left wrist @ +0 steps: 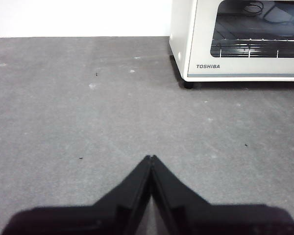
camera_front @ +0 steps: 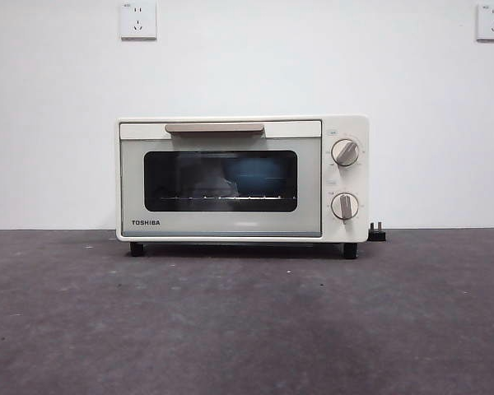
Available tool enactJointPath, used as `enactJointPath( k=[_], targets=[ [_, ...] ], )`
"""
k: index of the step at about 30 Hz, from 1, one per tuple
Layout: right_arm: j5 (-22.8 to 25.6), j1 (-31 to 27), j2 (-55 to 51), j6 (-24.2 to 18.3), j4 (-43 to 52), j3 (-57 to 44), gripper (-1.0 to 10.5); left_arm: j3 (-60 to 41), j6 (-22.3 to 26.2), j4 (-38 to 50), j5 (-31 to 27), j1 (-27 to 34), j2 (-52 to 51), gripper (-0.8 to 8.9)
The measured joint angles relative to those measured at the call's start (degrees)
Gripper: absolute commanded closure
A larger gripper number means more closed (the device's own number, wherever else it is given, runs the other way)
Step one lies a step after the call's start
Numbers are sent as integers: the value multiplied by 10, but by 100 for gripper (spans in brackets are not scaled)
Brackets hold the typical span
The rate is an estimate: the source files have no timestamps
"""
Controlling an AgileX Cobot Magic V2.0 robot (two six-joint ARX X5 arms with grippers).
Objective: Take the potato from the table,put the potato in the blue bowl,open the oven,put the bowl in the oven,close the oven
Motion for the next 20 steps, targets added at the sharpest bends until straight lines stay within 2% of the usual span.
enactJointPath(
  k=[4,9,14,20],
  targets=[
    [0,0,-84,32,80,-147,886,0,0,0,0,0,0,817],
    [4,0,-169,43,86,-287,886,0,0,0,0,0,0,817],
    [6,0,-218,44,83,-367,886,0,0,0,0,0,0,817],
    [10,0,-263,45,83,-411,886,0,0,0,0,0,1,817]
  ],
)
